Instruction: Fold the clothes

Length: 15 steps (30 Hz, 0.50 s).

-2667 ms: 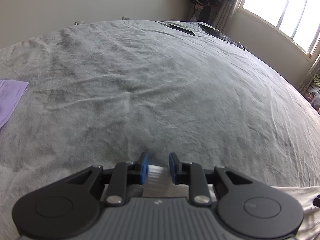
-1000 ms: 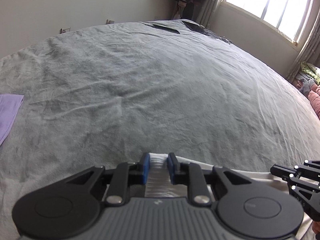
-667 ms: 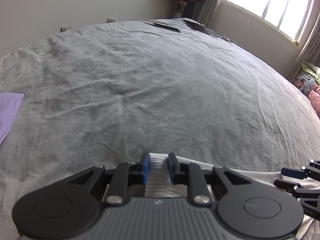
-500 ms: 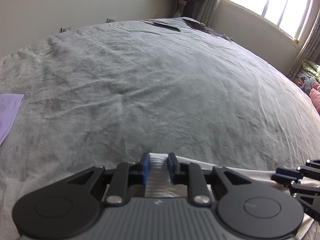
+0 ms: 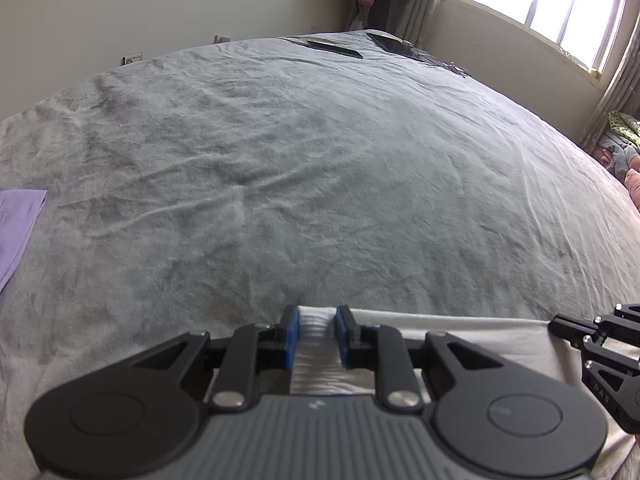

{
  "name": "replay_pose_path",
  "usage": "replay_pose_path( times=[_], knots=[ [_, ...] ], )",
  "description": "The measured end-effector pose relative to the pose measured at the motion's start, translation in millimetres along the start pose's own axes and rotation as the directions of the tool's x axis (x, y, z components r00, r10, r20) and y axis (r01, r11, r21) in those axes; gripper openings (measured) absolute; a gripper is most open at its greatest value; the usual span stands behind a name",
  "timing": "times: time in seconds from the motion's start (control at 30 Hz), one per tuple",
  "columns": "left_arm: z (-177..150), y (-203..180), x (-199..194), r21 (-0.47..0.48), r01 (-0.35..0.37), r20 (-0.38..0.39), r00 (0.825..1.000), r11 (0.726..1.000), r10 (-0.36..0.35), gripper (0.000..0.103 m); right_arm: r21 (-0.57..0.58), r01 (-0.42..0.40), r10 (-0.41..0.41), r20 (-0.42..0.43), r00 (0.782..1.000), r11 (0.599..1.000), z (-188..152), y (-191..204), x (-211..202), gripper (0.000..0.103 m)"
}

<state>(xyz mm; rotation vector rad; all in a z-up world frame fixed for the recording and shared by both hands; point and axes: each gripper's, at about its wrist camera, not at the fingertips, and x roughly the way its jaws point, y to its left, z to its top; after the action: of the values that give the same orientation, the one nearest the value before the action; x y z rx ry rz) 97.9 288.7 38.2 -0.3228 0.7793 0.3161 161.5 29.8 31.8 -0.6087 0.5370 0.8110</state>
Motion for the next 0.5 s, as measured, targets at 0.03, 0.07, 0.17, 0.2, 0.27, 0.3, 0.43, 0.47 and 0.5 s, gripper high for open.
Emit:
replay_pose_path(
  times=[0.03,0.07,0.17,0.2,0.27,0.3,0.43,0.47,0.5],
  knots=[
    [-1,-1,1,0.007,-0.006,-0.002,1.000,1.000,0.006,0.020,-0.002,0.004,-0.004,-0.002,1.000,1.000,0,1,2,0.001],
    [-1,-2,1,0.011,-0.009,-0.002,1.000,1.000,0.009,0.021,-0.003,0.008,-0.008,-0.003,1.000,1.000,-1,2,3,0.001],
    [-1,-1,1,0.009,-0.010,-0.004,1.000,1.000,0.010,0.021,0.025,0.014,-0.015,0.012,1.000,1.000,-1,-5,-3,0.001],
    [-1,-1,1,0.006,-0.009,-0.006,1.000,1.000,0.009,0.021,0.048,0.023,-0.024,0.029,0.999,0.999,-1,-11,-10,0.004],
    [-1,-1,2,0.005,-0.008,-0.008,1.000,1.000,0.008,0.021,0.106,0.031,-0.037,0.058,0.998,0.994,-4,-27,-24,0.010],
    [-1,-1,2,0.004,-0.008,-0.010,1.000,1.000,0.008,0.021,0.129,0.038,-0.046,0.064,0.997,0.991,-8,-35,-31,0.010],
    [0,1,2,-0.010,-0.007,-0.014,1.000,1.000,0.006,0.024,0.175,0.103,-0.110,0.033,0.993,0.979,-27,-65,-48,0.010],
    [0,2,2,-0.018,-0.007,-0.015,1.000,1.000,0.007,0.028,0.184,0.116,-0.121,0.014,0.993,0.976,-33,-72,-51,0.010],
    [1,3,1,-0.025,-0.015,-0.010,1.000,1.000,0.015,0.034,0.189,0.122,-0.123,-0.002,0.992,0.974,-38,-78,-53,0.010]
  ],
)
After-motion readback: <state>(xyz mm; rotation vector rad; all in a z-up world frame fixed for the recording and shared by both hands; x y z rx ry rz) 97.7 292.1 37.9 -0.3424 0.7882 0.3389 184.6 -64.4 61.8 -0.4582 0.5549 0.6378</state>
